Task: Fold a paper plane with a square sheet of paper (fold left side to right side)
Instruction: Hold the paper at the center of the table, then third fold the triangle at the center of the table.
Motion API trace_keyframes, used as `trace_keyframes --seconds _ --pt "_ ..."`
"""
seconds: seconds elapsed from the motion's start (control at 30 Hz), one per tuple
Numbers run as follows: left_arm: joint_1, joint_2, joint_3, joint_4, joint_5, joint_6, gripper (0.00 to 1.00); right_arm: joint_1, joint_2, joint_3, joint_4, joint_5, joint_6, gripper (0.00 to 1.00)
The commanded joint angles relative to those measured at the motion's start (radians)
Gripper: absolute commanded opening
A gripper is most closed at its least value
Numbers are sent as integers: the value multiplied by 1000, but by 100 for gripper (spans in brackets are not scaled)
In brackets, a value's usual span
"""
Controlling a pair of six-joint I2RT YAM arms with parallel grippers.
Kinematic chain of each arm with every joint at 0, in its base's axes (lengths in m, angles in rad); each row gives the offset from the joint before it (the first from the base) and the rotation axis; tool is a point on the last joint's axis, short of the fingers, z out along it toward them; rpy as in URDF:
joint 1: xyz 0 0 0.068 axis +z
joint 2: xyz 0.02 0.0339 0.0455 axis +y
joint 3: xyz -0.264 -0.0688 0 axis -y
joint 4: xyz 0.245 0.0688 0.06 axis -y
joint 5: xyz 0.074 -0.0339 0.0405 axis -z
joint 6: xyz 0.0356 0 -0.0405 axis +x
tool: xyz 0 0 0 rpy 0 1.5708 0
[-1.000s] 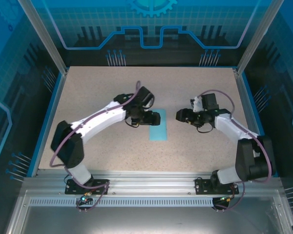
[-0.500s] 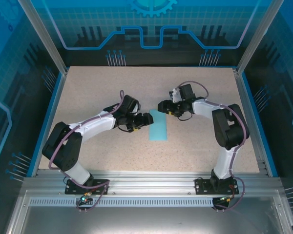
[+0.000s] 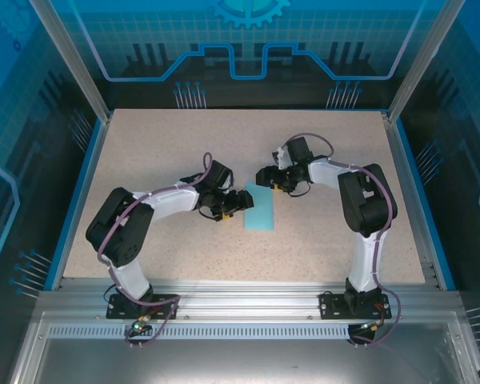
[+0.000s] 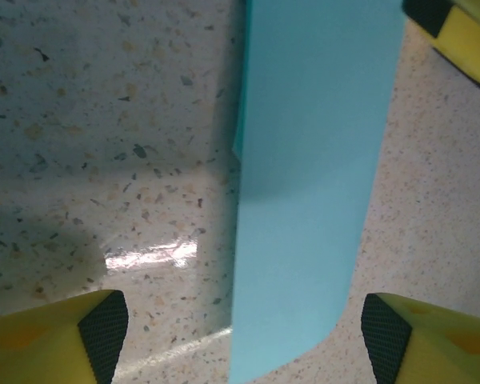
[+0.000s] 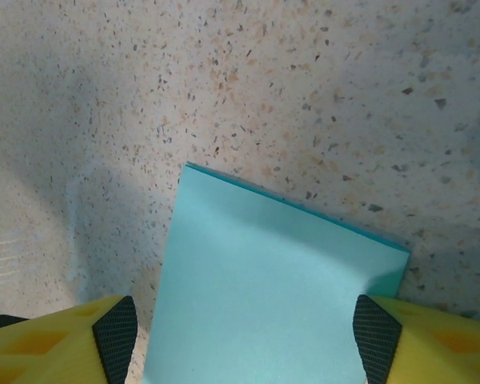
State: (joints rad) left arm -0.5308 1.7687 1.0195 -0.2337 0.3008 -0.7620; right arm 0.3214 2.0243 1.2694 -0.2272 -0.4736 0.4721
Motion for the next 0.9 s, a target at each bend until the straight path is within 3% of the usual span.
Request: trace_keyframes --seconds 0.0,0.87 --pt "9 38 40 22 41 -22 79 13 37 11 -82 32 -45 75" --pt "7 169 72 209 146 -107 63 14 37 -15 -60 4 -52 74"
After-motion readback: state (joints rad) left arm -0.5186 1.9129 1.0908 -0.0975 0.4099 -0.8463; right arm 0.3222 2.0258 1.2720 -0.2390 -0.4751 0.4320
